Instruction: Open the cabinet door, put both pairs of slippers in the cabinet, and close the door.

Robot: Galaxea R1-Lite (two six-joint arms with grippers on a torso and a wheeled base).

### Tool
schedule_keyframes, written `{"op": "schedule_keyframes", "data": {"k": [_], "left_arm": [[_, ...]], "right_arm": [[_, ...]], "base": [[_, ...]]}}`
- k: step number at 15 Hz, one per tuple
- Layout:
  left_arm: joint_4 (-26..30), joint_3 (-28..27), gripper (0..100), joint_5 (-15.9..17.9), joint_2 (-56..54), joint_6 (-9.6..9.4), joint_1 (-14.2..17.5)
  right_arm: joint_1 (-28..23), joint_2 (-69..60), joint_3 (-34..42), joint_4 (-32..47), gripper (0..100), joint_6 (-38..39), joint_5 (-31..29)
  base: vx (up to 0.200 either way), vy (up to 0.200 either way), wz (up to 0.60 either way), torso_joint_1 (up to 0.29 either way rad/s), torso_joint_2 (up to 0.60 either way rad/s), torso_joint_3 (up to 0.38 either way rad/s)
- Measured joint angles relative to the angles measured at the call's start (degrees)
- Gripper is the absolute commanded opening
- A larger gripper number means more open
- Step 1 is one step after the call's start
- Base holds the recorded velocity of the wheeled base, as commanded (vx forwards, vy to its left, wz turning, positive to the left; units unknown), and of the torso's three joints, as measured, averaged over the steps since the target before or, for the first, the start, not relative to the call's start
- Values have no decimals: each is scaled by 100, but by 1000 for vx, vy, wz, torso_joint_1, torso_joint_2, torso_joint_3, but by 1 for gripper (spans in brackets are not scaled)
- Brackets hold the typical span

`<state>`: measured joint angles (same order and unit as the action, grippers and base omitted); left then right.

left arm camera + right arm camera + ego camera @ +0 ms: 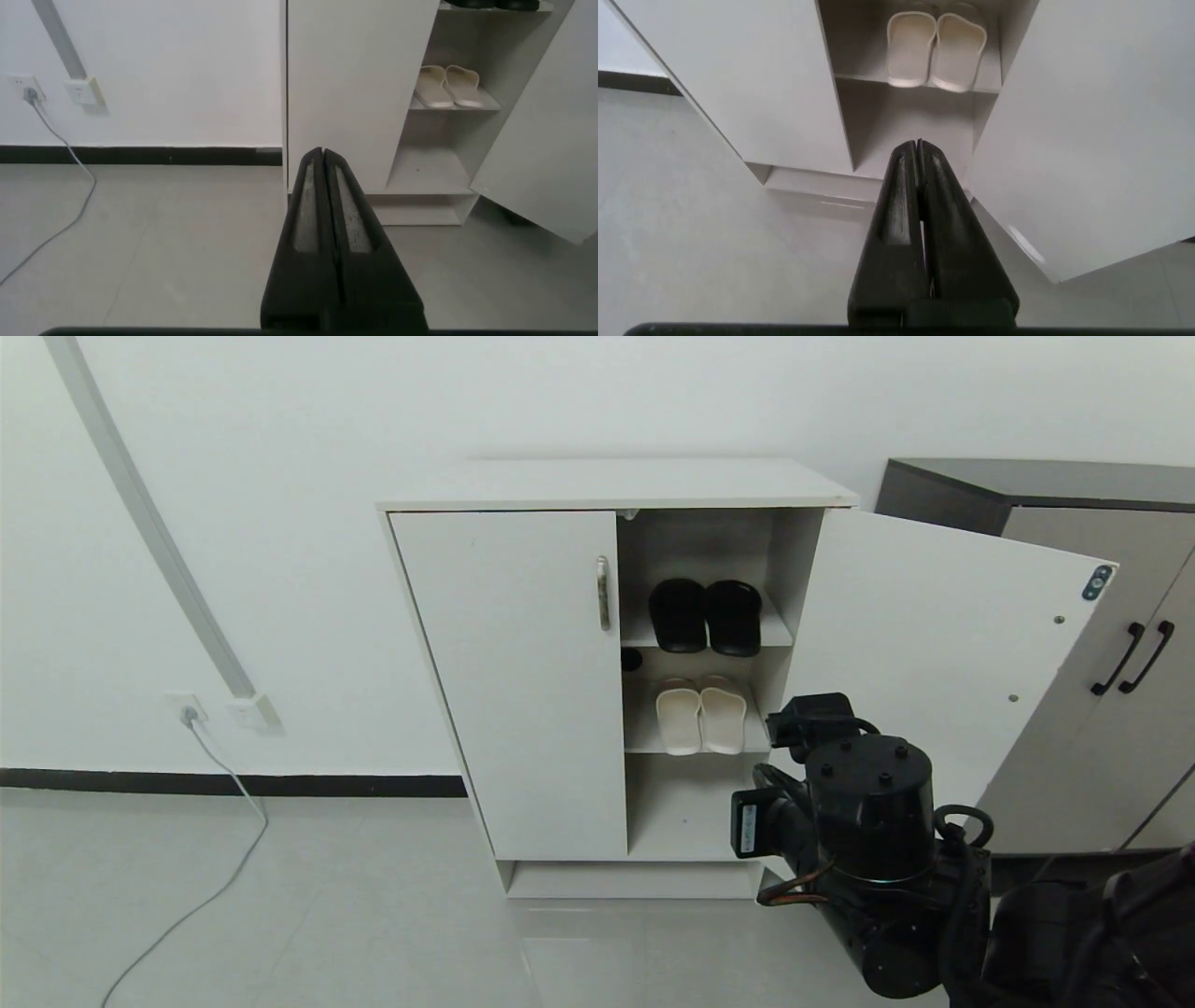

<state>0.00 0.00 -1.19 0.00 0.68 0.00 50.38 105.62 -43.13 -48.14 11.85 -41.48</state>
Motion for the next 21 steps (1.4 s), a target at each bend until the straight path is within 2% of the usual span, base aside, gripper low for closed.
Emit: {"op": "schedule_keyframes", "data": {"k": [3,6,21], "left_arm": [[0,0,0,-2,0,0,0],[0,0,0,0,0,0,0],[0,0,0,0,0,0,0]], "right_arm": [[-11,2,5,0,0,2,0],[-17,6,13,0,0,0,0],[-15,9,71,0,0,2,-6]], "base": [[0,0,0,4,-15,-17],[0,0,0,82,-310,-237],[0,0,0,175,-490,-311]]}}
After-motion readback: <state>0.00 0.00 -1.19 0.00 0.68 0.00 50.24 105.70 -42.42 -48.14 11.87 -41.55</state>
